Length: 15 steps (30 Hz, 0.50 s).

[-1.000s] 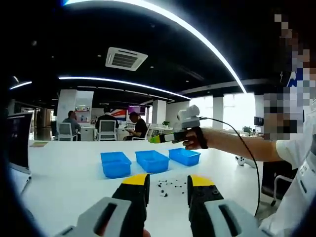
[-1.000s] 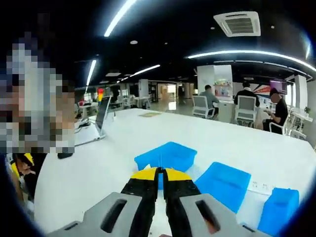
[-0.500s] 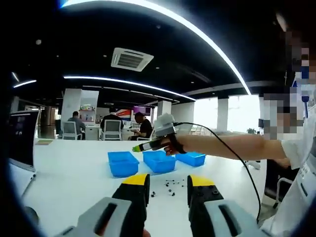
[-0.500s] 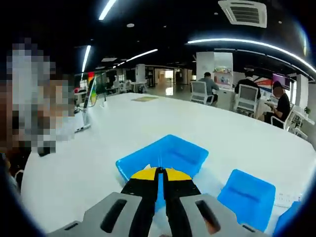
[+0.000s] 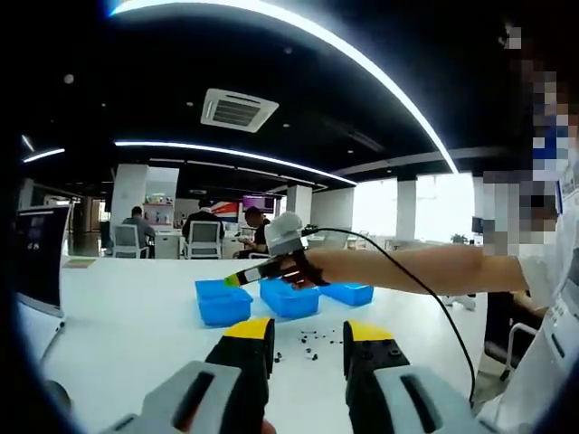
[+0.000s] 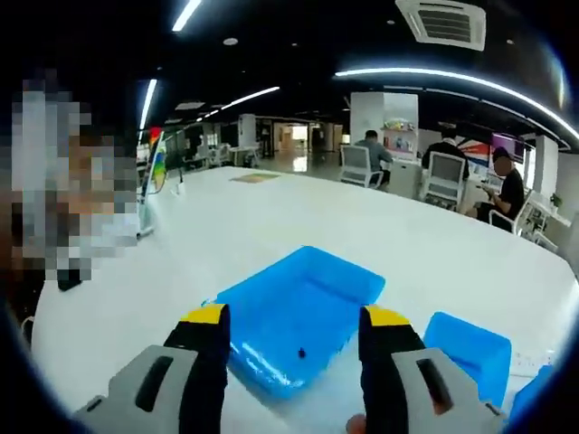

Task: Pick up the resistors one by one and place each resistor into its matching bin, sorting the parts by color and model until every resistor is separated into the correct bin for its type

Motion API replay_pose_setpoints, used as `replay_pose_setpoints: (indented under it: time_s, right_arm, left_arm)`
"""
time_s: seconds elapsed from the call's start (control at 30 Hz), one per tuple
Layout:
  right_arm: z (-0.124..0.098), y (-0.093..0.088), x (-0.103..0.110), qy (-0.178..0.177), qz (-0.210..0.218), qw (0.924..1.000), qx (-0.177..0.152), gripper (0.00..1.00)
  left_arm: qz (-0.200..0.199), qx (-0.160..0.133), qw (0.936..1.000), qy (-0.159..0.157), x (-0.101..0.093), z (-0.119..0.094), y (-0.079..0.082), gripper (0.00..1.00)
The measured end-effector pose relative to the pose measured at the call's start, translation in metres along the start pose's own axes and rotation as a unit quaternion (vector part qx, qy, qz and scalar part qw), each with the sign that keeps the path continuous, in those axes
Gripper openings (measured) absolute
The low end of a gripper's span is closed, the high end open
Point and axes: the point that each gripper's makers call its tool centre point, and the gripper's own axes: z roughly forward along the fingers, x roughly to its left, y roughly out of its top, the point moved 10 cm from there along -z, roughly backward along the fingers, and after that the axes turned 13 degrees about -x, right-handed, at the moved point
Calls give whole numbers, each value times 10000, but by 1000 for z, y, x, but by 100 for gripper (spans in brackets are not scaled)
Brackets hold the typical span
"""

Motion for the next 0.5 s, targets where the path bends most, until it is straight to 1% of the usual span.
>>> replay_pose_setpoints:
  time_s: [0.03,0.1,0.17,0.2,0.23,0.27,0.3,0.4,0.43,0.47,0.5]
  right_arm:
    - [-2,2,-1,-25,-17,10000,-35,48]
    - [-9,2,-6,-53,76,9999,-125,49]
    - [-17,8,-9,-90,210,9994,-243,47]
    - [-21,13,-10,-97,325,9987,-379,46]
    - [-26,16,-11,-96,387,9982,-447,45]
    - [-35,20,-10,-117,522,9969,-569,45]
    - [-44,24,-9,-16,539,9962,-677,45]
    - [-80,30,-4,38,484,9957,-794,44]
    - [-93,34,-2,128,522,9943,-917,44]
    - [-106,36,-1,134,538,9934,-999,44]
    - [-125,37,0,138,494,9931,-1053,44]
  left_arm:
    - [-1,-2,10000,-6,0,0,0,32]
    - [5,5,10000,-11,0,1,0,32]
    - [0,6,10000,-11,0,1,-1,32]
    - [-1,8,10000,-12,0,1,-1,32]
    - [2,11,10000,-14,-1,1,-1,32]
    - [2,14,10000,-17,-1,1,-1,32]
    - [-2,16,10000,-15,-1,1,-2,32]
    - [-2,39,10000,-27,-1,4,-4,32]
    - [-9,52,10000,-34,-1,4,-5,32]
    - [-12,54,10000,-38,-2,4,-5,32]
    - [-11,59,10000,-47,-2,5,-5,32]
